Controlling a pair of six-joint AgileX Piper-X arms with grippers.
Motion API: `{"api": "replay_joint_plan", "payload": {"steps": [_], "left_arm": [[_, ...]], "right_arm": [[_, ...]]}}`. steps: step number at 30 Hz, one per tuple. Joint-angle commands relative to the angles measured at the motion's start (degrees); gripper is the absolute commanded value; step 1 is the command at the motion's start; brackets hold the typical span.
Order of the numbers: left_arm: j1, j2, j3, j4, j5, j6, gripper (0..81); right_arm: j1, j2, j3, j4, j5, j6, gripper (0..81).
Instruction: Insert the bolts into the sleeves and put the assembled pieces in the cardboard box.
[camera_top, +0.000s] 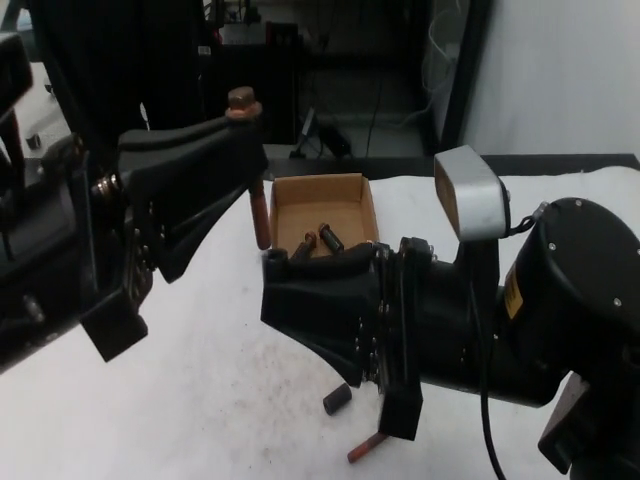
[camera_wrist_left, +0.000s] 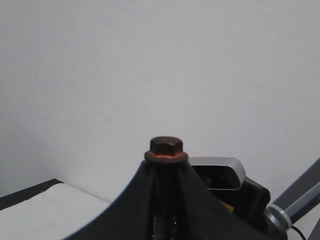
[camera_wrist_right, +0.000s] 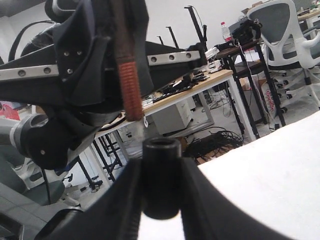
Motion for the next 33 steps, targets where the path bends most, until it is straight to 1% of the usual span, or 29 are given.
{"api": "replay_joint_plan", "payload": {"steps": [1,11,21,28,33], "left_arm": [[-0.97,0.07,-0.12,-1.13,-0.55,-0.31,0.2],[-1.33,0.07,-0.12,-0.92,-0.55,-0.31,0.2],[-1.33,0.07,-0.12,-0.67,-1.52,1.42,0.2],[-1.33,0.07,-0.12,-0.67,-2.15,1.42,0.2],[-1.33,0.07,-0.12,-0.67,-2.15,1.42,0.2]], "right_arm": [[0.23,-0.35,-0.18,-1.22,0.5,0.24,0.8],[0.19,-0.35,-1.78,-1.22,0.27,0.24,0.8],[0.19,-0.35,-1.94,-1.22,-3.43,0.69,0.8],[0.19,-0.35,-1.94,-1.12,-4.54,0.69,0.8],[0.19,-0.35,-1.94,2.82,-4.52,0.01,0.8]]}}
